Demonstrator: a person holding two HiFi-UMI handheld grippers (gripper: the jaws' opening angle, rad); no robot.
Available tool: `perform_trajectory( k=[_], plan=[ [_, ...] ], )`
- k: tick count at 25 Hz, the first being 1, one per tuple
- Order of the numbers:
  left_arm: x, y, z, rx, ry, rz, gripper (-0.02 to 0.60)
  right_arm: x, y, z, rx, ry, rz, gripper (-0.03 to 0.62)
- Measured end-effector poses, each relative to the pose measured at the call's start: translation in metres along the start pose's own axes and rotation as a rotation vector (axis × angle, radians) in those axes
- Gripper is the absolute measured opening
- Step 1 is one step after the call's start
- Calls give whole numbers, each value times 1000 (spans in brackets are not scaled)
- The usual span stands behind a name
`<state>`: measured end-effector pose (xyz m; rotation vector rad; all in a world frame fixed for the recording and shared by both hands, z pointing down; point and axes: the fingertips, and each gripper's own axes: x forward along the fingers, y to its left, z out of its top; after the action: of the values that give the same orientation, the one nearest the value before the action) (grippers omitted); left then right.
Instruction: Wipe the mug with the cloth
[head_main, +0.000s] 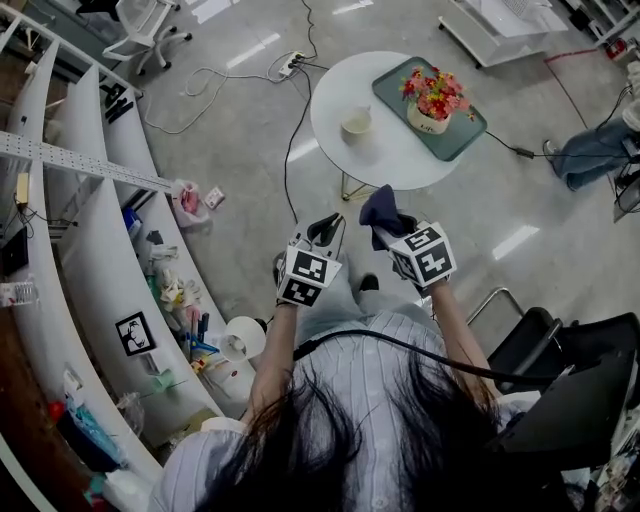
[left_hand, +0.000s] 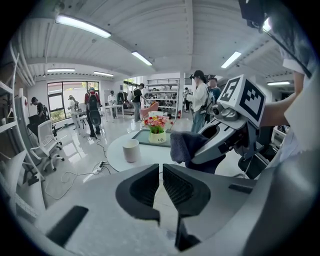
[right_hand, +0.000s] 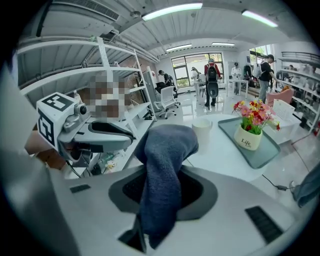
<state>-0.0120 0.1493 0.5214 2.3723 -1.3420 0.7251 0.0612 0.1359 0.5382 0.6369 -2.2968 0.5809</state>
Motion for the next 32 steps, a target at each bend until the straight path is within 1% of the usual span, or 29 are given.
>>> perform_trajectory(
  k=[3,6,10,14,22,28,32],
  plan=[
    [-7,-19,-6,7,12,7,38,-11,5,-16,20,-9,11,124],
    [-18,-26,-12,9,17,28,38,-17,11,-26,42,-25,24,124],
    [-30,-24,-9,11,11,58,38,-21,18,-31,38,-41,33,124],
    [-36,-24,-10,-15,-1,74,37,-24,25,-34,25,-42,48,123],
    [-33,-20,-3,-2,-26,81,38,-25,20,-31,33,-47,36,124],
    [-38,-16,-10,-38,-26,100,37,-20,25,-30,25,-37,54,123],
    [-36,-17,-9,-49,-23,103,38,-23,23,-30,24,-38,57,123]
  ],
)
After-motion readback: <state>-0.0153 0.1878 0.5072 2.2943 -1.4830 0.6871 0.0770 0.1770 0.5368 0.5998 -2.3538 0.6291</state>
